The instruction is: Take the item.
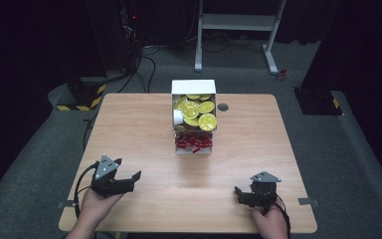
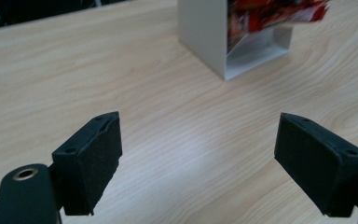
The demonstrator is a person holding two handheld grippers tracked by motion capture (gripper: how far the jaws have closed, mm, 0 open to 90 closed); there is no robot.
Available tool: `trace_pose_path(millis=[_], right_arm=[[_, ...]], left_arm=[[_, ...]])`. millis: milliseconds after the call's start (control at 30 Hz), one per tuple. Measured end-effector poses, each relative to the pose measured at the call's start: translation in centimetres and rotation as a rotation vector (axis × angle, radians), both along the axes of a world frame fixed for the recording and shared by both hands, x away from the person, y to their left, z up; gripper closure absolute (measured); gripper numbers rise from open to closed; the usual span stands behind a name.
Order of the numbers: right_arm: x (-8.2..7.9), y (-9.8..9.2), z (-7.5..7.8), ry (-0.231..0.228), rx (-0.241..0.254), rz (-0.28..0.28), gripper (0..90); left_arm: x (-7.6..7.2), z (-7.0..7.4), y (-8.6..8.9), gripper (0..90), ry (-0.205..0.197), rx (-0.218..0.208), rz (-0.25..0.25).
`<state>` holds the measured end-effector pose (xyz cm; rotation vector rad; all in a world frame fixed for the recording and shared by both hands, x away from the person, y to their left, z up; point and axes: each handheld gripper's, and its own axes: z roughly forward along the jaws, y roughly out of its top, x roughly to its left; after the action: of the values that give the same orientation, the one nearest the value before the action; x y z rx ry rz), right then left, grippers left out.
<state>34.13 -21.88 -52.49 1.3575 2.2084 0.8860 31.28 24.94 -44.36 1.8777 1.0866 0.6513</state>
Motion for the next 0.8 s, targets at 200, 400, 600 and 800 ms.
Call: trace_pose_path(millis=[200,400,600,800], right_arm=[[0.0,0.0,0.0,-0.001,-0.001,0.001,7.8],[0.0,0.0,0.0,-0.001,-0.001,0.005,7.8],[0.0,0.0,0.0,0.0,0.0,0.004,7.8],[0.0,0.0,0.0,0.0,-0.001,0.003,7.8]], left_arm=[[0.3,1.5,-1.3,17.0,-0.034,-0.031,-0.012],[0.5,2.9,-2.4,16.6,-0.042,-0.061,-0.024],[1.2,4.2,-3.4,16.3,-0.055,-0.088,-0.048],[1.8,5.7,-4.4,15.0,-0.065,-0.118,-0.045]])
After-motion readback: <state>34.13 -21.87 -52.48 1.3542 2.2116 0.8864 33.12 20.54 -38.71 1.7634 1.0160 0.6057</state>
